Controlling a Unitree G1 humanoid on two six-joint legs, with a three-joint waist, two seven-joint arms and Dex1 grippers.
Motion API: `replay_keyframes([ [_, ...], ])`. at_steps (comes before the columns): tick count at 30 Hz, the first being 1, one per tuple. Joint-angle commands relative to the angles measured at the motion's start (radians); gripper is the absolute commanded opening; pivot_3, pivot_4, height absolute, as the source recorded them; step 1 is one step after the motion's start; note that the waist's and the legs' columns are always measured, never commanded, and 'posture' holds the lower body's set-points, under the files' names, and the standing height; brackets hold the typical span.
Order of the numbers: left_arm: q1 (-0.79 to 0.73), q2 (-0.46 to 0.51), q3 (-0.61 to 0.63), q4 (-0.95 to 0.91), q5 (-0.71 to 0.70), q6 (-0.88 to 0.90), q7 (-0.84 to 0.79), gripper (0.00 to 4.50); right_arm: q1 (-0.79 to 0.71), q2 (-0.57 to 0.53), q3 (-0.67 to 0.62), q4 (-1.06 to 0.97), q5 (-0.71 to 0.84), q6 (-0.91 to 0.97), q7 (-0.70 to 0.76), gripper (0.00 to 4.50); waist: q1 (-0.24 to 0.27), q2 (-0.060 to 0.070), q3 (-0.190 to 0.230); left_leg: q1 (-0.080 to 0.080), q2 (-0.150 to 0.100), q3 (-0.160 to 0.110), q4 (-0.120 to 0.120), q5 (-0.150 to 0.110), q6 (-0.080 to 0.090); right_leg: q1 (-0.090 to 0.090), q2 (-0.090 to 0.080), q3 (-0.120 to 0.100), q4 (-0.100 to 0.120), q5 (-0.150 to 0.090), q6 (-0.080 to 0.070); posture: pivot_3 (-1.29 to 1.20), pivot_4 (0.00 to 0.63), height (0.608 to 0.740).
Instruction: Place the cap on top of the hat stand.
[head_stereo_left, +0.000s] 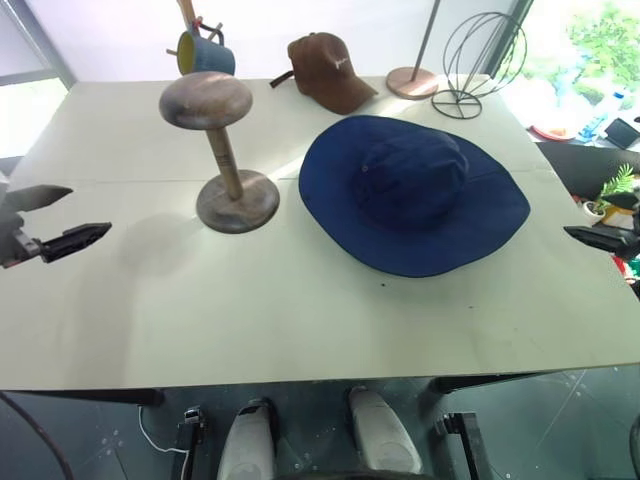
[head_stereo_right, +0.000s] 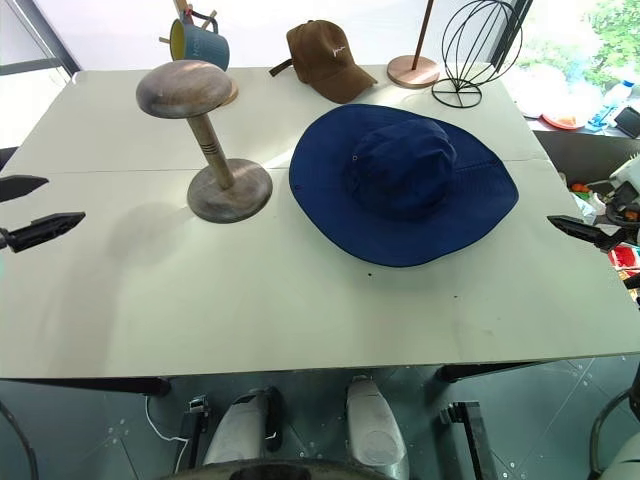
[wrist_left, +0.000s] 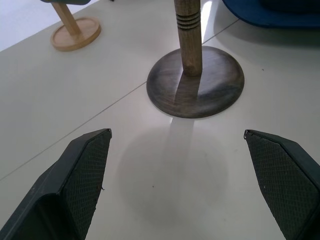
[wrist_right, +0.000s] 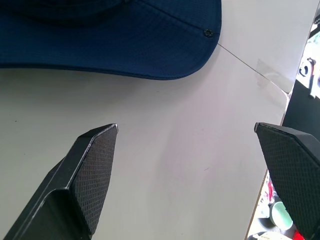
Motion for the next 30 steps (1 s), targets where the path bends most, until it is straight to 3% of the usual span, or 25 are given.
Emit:
replay_keyframes([
  [1,-0.004,0.029,0.007,-0.015,-0.002,-0.027,-0.025,4.45,-0.004,-0.021,-0.029,-0.013,0.018,-0.017,-0.004,4.50,0.000,0.000,0.000,0.000,0.000,0.000,0.000,0.000,0.000,0.000,0.000,0.000,0.000,0.000,0.000,0.00,0.150,0.738],
  [9,-0.024,0.032,0.007,-0.005,-0.009,-0.003,-0.018,4.45,-0.015,-0.017,-0.019,-0.033,0.009,-0.030,-0.018,4.50,0.003,0.000,0.000,0.000,0.000,0.000,0.000,0.000,0.000,0.000,0.000,0.000,0.000,0.000,0.000,0.00,0.150,0.738],
  [15,-0.148,0.039,-0.033,-0.012,-0.096,0.096,-0.033,4.45,-0.026,-0.033,-0.024,-0.132,0.040,0.032,0.033,4.50,0.006,0.000,0.000,0.000,0.000,0.000,0.001,0.000,0.000,0.001,0.000,0.000,0.001,0.000,0.000,0.00,0.150,0.738],
  [17,-0.200,0.038,-0.053,-0.017,-0.141,0.172,-0.020,4.45,0.007,-0.040,-0.045,-0.234,0.090,0.083,0.097,4.50,0.007,0.000,0.000,0.000,0.000,0.000,0.001,0.000,0.000,0.001,0.000,0.000,0.002,0.000,0.001,0.00,0.150,0.738],
  [22,-0.255,0.035,-0.166,-0.126,-0.236,0.263,-0.106,4.45,0.231,-0.058,-0.113,-0.672,0.157,0.180,0.101,4.50,0.015,0.000,0.000,0.000,0.000,-0.002,0.002,0.000,0.000,0.001,0.001,0.000,0.007,0.001,0.007,0.00,0.150,0.738],
  [30,-0.349,0.020,-0.335,-0.260,-0.307,0.293,-0.209,4.45,0.524,-0.032,-0.221,-1.300,0.181,0.392,-0.019,4.50,0.013,-0.001,0.000,0.002,-0.001,-0.006,0.005,0.000,0.000,-0.001,0.003,-0.001,0.015,-0.003,0.003,0.00,0.150,0.738],
])
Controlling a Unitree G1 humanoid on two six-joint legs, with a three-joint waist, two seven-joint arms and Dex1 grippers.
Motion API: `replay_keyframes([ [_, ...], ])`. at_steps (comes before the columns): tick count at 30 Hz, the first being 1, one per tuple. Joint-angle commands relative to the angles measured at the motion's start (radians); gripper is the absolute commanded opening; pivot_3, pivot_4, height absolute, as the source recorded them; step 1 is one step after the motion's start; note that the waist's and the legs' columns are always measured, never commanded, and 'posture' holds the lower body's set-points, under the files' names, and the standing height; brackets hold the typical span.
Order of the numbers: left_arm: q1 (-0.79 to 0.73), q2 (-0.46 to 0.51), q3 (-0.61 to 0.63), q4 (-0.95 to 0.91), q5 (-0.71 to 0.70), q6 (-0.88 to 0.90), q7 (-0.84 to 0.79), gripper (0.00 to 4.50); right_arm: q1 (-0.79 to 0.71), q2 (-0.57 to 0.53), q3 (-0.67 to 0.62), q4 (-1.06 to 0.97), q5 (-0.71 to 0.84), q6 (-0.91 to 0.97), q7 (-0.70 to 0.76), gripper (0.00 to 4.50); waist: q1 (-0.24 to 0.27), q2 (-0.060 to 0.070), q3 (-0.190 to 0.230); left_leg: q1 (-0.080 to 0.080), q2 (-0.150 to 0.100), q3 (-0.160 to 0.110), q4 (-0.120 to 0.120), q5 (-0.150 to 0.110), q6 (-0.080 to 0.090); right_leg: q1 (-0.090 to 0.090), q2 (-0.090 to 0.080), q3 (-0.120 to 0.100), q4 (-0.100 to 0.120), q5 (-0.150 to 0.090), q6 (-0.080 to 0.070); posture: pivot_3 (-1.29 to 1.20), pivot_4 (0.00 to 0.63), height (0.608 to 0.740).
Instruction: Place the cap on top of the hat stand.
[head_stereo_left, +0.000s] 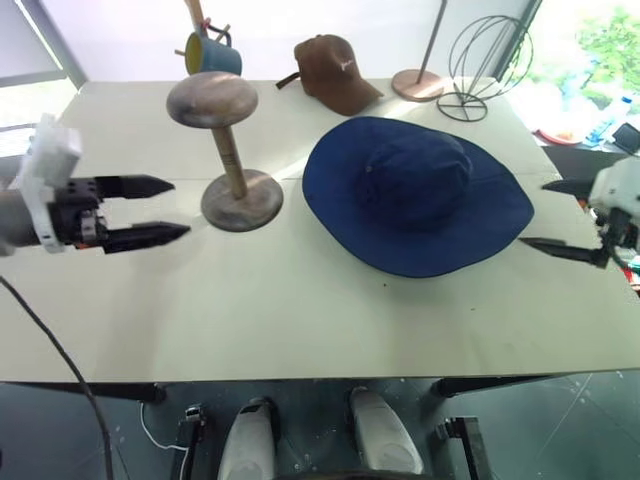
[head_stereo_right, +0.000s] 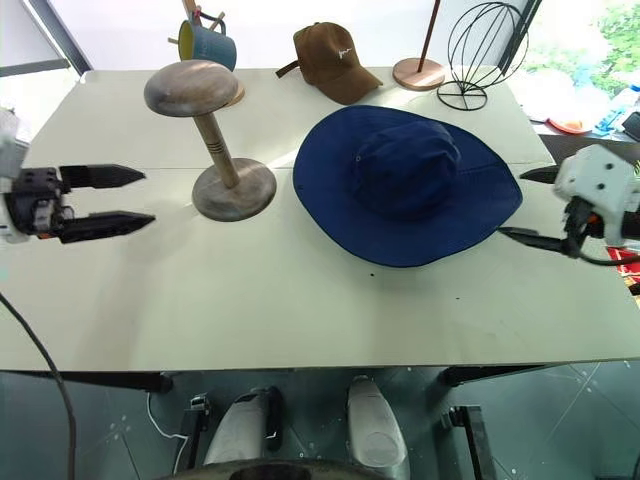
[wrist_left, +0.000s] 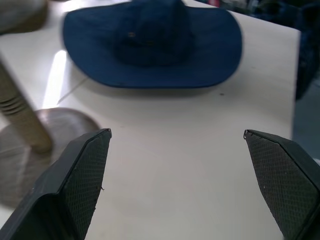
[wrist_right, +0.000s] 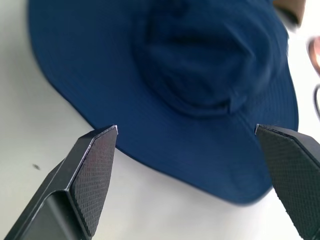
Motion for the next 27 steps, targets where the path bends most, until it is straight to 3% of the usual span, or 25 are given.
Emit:
replay_keyframes([
  [1,-0.057,-0.006,-0.046,-0.067,-0.038,0.005,-0.027,4.45,0.072,0.001,-0.038,-0.225,-0.024,0.063,-0.070,4.50,0.001,0.000,0.000,0.000,0.000,0.000,0.001,0.000,0.000,0.000,0.000,0.000,0.000,0.000,0.000,0.00,0.150,0.738],
  [10,-0.190,-0.090,-0.181,-0.066,-0.022,-0.006,-0.031,4.45,0.248,0.094,0.138,-0.413,-0.280,0.050,-0.280,4.50,0.025,-0.001,-0.001,-0.003,0.000,0.000,0.008,0.000,0.000,0.001,-0.001,0.000,-0.001,-0.001,-0.002,0.00,0.150,0.738],
  [21,-0.222,-0.115,-0.201,-0.047,0.005,-0.011,-0.015,4.45,0.095,0.307,0.468,-0.272,-0.523,0.055,-0.473,4.50,0.026,-0.002,-0.001,-0.004,0.000,-0.001,0.010,0.000,0.001,0.002,0.000,-0.001,0.000,-0.001,-0.002,0.00,0.150,0.738],
  [27,-0.237,-0.125,-0.194,-0.042,0.007,-0.007,0.008,4.45,-0.018,0.409,0.542,-0.106,-0.606,0.053,-0.553,4.50,0.025,-0.004,-0.002,-0.004,0.000,-0.002,0.011,0.000,0.001,0.003,0.000,-0.001,0.000,-0.001,-0.002,0.00,0.150,0.738],
])
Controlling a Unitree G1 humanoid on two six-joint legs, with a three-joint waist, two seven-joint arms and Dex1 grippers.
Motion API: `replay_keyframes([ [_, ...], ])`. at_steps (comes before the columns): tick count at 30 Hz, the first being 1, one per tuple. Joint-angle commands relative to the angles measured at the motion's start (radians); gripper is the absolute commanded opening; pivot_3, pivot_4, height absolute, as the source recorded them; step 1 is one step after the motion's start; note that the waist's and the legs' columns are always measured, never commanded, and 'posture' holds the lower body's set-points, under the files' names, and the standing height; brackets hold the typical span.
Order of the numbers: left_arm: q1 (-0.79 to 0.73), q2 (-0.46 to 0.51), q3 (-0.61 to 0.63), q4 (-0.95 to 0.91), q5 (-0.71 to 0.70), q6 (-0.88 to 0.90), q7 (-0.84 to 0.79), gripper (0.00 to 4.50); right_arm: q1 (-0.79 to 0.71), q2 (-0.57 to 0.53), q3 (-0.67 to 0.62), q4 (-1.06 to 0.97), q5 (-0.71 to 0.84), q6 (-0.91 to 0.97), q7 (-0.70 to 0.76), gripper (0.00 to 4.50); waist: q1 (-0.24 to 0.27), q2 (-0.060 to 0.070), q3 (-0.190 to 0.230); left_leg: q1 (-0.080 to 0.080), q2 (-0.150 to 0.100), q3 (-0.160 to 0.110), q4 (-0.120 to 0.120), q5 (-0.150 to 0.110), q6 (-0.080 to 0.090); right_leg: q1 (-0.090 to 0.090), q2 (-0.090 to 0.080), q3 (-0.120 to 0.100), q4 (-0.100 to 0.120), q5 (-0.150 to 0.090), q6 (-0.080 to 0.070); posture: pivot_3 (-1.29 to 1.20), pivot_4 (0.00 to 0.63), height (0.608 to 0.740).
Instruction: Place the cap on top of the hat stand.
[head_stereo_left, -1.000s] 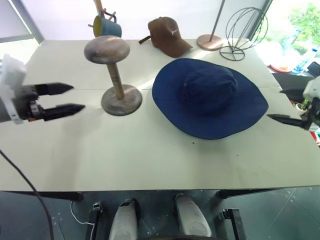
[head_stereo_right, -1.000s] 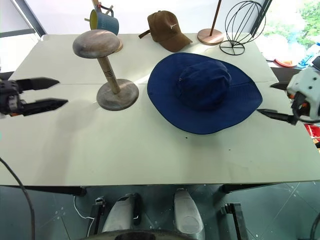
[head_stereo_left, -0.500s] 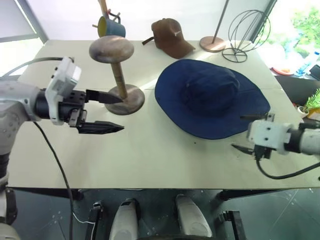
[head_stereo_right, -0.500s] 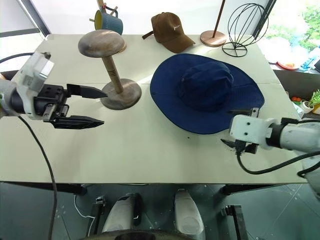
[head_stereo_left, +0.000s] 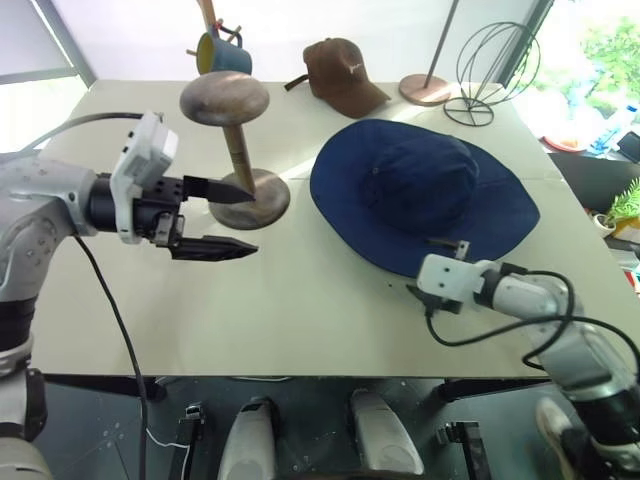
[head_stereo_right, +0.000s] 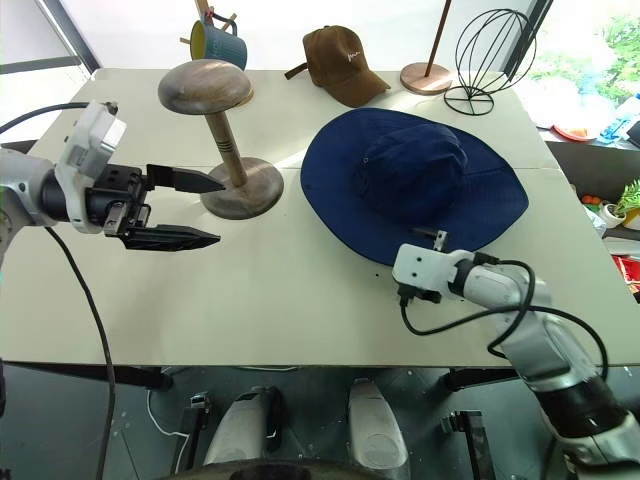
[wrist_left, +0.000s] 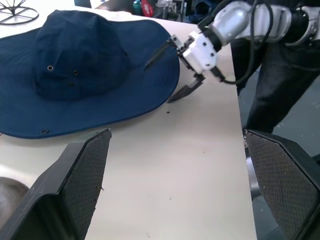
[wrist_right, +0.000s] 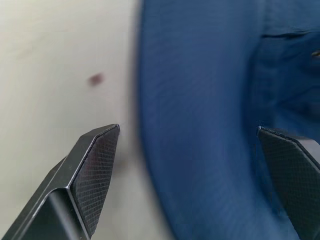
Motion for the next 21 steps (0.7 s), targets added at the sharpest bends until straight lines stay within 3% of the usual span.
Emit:
replay_keyframes([
  [1,-0.027,0.000,0.028,-0.005,-0.004,-0.005,0.013,4.45,-0.034,0.023,0.034,0.094,-0.062,-0.015,-0.044,4.50,0.000,-0.001,-0.001,0.000,0.000,0.000,0.000,0.000,0.000,0.000,0.000,0.000,0.000,0.000,0.000,0.00,0.150,0.738],
  [4,-0.026,-0.002,0.031,-0.004,-0.004,-0.006,0.018,4.45,-0.054,0.044,0.048,0.146,-0.081,-0.027,-0.073,4.50,0.000,-0.004,-0.003,0.000,0.000,0.000,0.000,0.000,0.000,0.001,0.000,0.000,0.000,0.000,0.000,0.00,0.150,0.738],
  [7,-0.020,-0.002,0.034,-0.008,-0.007,-0.007,0.023,4.50,-0.053,0.051,0.047,0.156,-0.074,-0.042,-0.072,3.64,0.001,-0.006,-0.003,0.002,0.000,0.000,0.000,0.000,0.000,0.002,0.000,0.000,0.000,0.000,0.000,0.00,0.150,0.738],
  [14,-0.009,0.000,0.047,-0.016,-0.011,-0.008,0.034,4.50,-0.052,0.056,0.035,0.157,-0.061,-0.050,-0.068,0.10,0.002,-0.006,-0.003,0.002,0.000,0.000,0.000,0.000,0.000,0.002,0.000,0.000,0.000,0.000,0.000,0.00,0.150,0.738],
  [21,0.003,-0.001,0.060,-0.027,-0.017,-0.008,0.047,4.50,-0.073,0.074,0.026,0.162,-0.045,-0.037,-0.065,0.03,0.001,-0.006,-0.003,0.002,0.000,0.000,-0.001,0.000,0.000,0.002,0.000,0.000,0.000,0.000,0.000,0.00,0.150,0.738],
])
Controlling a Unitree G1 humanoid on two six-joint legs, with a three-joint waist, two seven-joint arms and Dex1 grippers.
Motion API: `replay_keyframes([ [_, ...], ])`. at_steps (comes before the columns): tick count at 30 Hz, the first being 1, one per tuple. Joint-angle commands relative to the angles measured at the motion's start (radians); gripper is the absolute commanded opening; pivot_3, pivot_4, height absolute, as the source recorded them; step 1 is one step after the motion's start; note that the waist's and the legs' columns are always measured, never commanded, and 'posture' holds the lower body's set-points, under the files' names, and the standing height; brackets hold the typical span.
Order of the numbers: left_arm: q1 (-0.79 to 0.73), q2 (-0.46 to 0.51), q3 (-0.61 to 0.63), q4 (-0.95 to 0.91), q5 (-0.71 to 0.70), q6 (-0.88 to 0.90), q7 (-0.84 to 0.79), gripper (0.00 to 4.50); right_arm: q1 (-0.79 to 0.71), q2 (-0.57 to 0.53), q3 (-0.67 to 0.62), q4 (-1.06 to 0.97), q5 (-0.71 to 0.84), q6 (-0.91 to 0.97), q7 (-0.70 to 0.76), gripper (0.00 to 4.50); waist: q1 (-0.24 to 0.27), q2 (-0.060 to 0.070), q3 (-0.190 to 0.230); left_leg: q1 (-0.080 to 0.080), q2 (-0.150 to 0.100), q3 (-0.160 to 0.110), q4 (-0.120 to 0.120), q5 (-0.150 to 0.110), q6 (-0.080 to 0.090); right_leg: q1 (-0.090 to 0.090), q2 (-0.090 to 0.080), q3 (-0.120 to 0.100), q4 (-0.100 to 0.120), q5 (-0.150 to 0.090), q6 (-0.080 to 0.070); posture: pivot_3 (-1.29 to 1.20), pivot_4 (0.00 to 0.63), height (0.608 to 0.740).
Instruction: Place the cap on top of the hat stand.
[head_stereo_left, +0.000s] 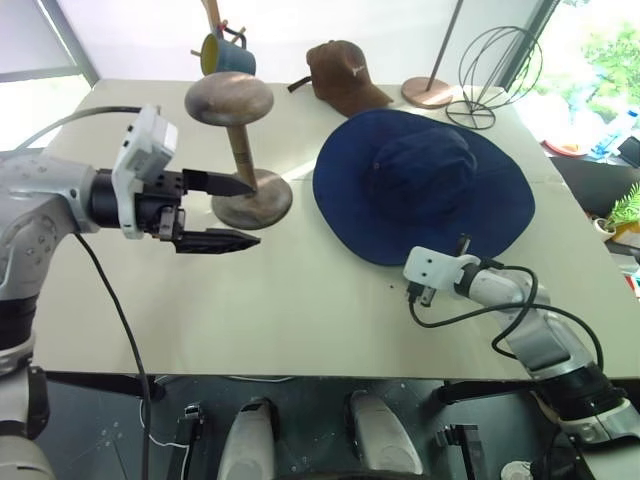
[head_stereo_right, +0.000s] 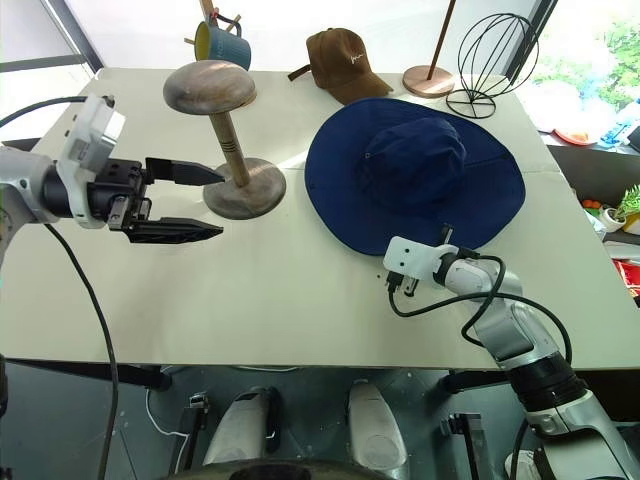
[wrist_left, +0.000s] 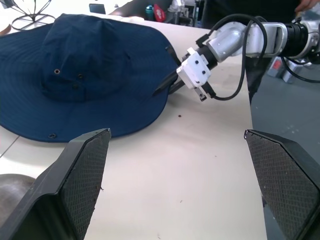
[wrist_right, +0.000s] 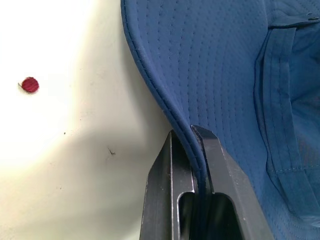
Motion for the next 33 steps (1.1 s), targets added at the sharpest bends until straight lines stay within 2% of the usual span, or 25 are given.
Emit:
replay_keyframes([
  [1,0.004,0.005,0.047,-0.024,-0.014,-0.009,0.011,4.50,-0.027,0.009,-0.040,-0.007,0.032,0.027,0.016,0.03,0.000,0.000,0.000,0.000,0.000,0.000,0.000,0.000,0.000,0.000,0.000,0.000,0.000,0.000,0.000,0.00,0.150,0.738],
  [5,0.026,0.017,0.107,-0.034,-0.033,0.009,0.044,4.50,-0.100,0.027,-0.125,-0.071,0.189,0.135,0.103,0.03,-0.002,0.001,0.001,0.000,0.000,0.000,0.000,0.000,0.000,0.000,0.000,0.000,0.000,0.000,0.000,0.00,0.150,0.738],
  [7,0.047,0.026,0.156,-0.045,-0.056,0.027,0.068,4.50,-0.185,0.039,-0.180,-0.098,0.289,0.224,0.150,0.03,-0.004,0.002,0.001,-0.001,0.000,0.000,-0.001,0.000,0.000,-0.001,0.000,0.000,0.001,0.000,0.000,0.00,0.150,0.738],
  [10,0.091,0.040,0.238,-0.074,-0.091,0.058,0.108,4.50,-0.370,0.039,-0.254,-0.065,0.423,0.316,0.205,0.03,-0.004,0.004,0.003,-0.001,0.000,0.000,-0.001,0.000,0.000,-0.001,0.000,0.000,0.001,0.000,0.000,0.00,0.150,0.738],
  [13,0.132,0.044,0.307,-0.108,-0.118,0.078,0.160,4.50,-0.564,0.036,-0.274,0.050,0.477,0.321,0.235,0.03,-0.003,0.004,0.003,-0.001,0.001,-0.001,-0.002,0.000,0.000,-0.002,0.000,-0.001,0.000,0.000,0.000,0.00,0.150,0.738],
  [18,0.189,0.041,0.434,-0.159,-0.184,0.128,0.263,4.50,-0.886,0.081,-0.229,0.333,0.476,0.222,0.260,0.03,-0.003,0.004,0.003,-0.001,0.001,0.000,-0.003,0.000,0.000,-0.003,0.000,-0.002,0.000,0.000,0.000,0.00,0.150,0.738],
  [22,0.240,0.058,0.570,-0.173,-0.222,0.161,0.334,4.50,-1.098,0.156,-0.172,0.583,0.429,0.053,0.273,0.03,-0.015,0.005,0.003,-0.002,0.001,0.000,-0.005,0.000,0.000,-0.005,0.000,-0.002,0.000,0.000,0.000,0.00,0.150,0.738],
  [25,0.269,0.076,0.669,-0.166,-0.244,0.190,0.381,4.50,-1.218,0.224,-0.151,0.740,0.407,-0.051,0.262,0.03,-0.029,0.005,0.003,-0.003,0.001,-0.001,-0.007,0.000,0.000,-0.007,0.000,-0.003,0.000,0.001,0.002,0.00,0.150,0.738],
  [28,0.331,0.099,0.780,-0.173,-0.249,0.218,0.395,4.50,-1.320,0.302,-0.135,0.895,0.378,-0.162,0.231,0.03,-0.040,0.005,0.003,-0.014,0.001,-0.001,-0.006,0.000,0.000,-0.018,0.000,-0.003,0.003,0.003,0.004,0.00,0.150,0.738],
  [33,0.418,0.118,0.912,-0.188,-0.259,0.255,0.415,4.50,-1.415,0.401,-0.121,1.044,0.334,-0.330,0.183,0.03,-0.059,0.005,0.003,-0.016,0.001,-0.001,-0.008,0.000,0.000,-0.021,-0.001,-0.004,0.004,0.003,0.004,0.00,0.150,0.738],
])
